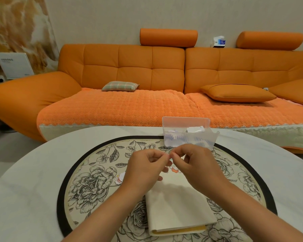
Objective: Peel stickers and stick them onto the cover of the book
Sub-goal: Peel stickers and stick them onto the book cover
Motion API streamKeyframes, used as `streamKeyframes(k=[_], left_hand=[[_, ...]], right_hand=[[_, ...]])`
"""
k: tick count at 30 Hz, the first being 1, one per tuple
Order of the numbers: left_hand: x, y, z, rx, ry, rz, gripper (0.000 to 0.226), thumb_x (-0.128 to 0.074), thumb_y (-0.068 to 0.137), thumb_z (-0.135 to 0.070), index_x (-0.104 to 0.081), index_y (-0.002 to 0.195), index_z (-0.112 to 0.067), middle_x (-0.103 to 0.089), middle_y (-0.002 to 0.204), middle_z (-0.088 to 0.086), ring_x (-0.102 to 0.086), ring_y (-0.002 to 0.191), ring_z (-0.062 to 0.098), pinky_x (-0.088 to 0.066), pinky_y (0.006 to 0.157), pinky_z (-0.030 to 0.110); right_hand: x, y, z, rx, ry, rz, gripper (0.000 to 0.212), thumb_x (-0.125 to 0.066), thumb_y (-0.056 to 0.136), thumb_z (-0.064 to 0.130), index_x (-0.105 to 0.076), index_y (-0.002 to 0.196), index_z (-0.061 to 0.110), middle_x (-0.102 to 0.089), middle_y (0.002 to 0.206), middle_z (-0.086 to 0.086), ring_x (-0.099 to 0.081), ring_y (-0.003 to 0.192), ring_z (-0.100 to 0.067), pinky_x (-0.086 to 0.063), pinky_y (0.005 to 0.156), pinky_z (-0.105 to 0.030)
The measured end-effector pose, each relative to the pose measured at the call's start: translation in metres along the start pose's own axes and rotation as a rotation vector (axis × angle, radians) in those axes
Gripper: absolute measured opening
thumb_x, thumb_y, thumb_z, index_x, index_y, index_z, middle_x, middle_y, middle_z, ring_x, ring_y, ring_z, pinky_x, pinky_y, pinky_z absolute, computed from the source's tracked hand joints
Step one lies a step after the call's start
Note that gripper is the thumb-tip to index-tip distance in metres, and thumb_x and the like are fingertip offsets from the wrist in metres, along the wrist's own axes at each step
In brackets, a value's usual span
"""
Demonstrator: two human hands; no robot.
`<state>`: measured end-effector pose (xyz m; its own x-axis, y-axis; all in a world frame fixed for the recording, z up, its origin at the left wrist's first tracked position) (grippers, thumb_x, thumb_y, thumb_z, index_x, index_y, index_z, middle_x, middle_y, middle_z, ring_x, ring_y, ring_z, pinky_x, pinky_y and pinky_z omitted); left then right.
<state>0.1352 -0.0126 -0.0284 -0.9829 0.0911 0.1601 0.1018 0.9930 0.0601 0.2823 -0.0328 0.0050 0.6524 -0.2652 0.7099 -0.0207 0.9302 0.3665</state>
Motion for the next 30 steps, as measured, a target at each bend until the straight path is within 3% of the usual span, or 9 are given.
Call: streamKeyframes(k=[6,10,13,20,24,30], left_hand=[[0.000,0.001,0.000,-0.075,0.102,-0.018,0.014,-0.068,0.091,-0.018,-0.072,0.077,-0.016,-0.073,0.070,0.003,-0.066,0.059,0.012,-0.057,0.052,0.032],[-0.001,0.004,0.001,-0.144,0.168,-0.016,0.017,-0.067,0.091,-0.022,-0.069,0.074,-0.022,-0.070,0.067,0.000,-0.063,0.059,0.011,-0.054,0.056,0.035],[-0.002,0.006,0.001,-0.162,0.158,-0.003,0.018,-0.066,0.092,-0.022,-0.069,0.074,-0.023,-0.069,0.066,-0.001,-0.061,0.059,0.011,-0.052,0.056,0.036],[-0.004,0.009,0.004,-0.150,0.100,0.034,0.020,-0.064,0.094,-0.018,-0.065,0.074,-0.020,-0.061,0.061,-0.006,-0.056,0.059,0.012,-0.046,0.055,0.033],[-0.006,0.009,0.002,-0.143,0.045,0.074,0.019,-0.061,0.095,-0.016,-0.065,0.076,-0.019,-0.061,0.063,-0.006,-0.056,0.060,0.011,-0.047,0.052,0.034],[-0.006,0.011,0.000,-0.146,0.032,0.127,0.013,-0.060,0.096,-0.017,-0.065,0.084,-0.016,-0.066,0.076,-0.002,-0.062,0.072,0.013,-0.053,0.054,0.030]], right_hand=[[-0.003,-0.001,-0.001,0.032,-0.031,-0.032,0.015,-0.065,0.090,0.035,-0.067,0.076,0.041,-0.062,0.066,0.026,-0.057,0.064,-0.005,-0.036,0.056,-0.019],[-0.004,-0.001,-0.004,-0.011,0.027,-0.026,0.018,-0.065,0.090,0.032,-0.067,0.073,0.039,-0.062,0.063,0.027,-0.054,0.056,-0.006,-0.037,0.054,-0.019],[-0.007,0.000,-0.010,-0.093,0.140,0.008,0.020,-0.066,0.092,0.026,-0.070,0.074,0.032,-0.058,0.053,0.029,-0.052,0.049,-0.002,-0.038,0.051,-0.014],[-0.013,-0.001,-0.014,-0.219,0.373,0.048,0.024,-0.064,0.094,0.018,-0.073,0.072,0.013,-0.062,0.050,0.006,-0.048,0.041,-0.004,-0.040,0.046,-0.016],[-0.021,-0.002,-0.018,-0.346,0.664,0.116,0.020,-0.063,0.095,0.019,-0.074,0.081,0.008,-0.073,0.079,-0.004,-0.052,0.049,-0.015,-0.040,0.046,-0.027],[-0.020,0.000,-0.023,-0.354,0.690,0.071,0.014,-0.071,0.090,0.021,-0.078,0.082,0.012,-0.070,0.084,-0.026,-0.053,0.052,-0.017,-0.041,0.046,-0.028]])
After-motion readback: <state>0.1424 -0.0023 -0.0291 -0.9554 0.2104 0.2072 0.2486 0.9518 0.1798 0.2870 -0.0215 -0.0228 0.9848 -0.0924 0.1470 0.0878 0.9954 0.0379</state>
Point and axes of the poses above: each hand's wrist, its own y-axis towards the middle knuckle, its own x-axis out of the back of the hand, z = x × y, the point moved 7 cm from there along y, towards the middle knuckle
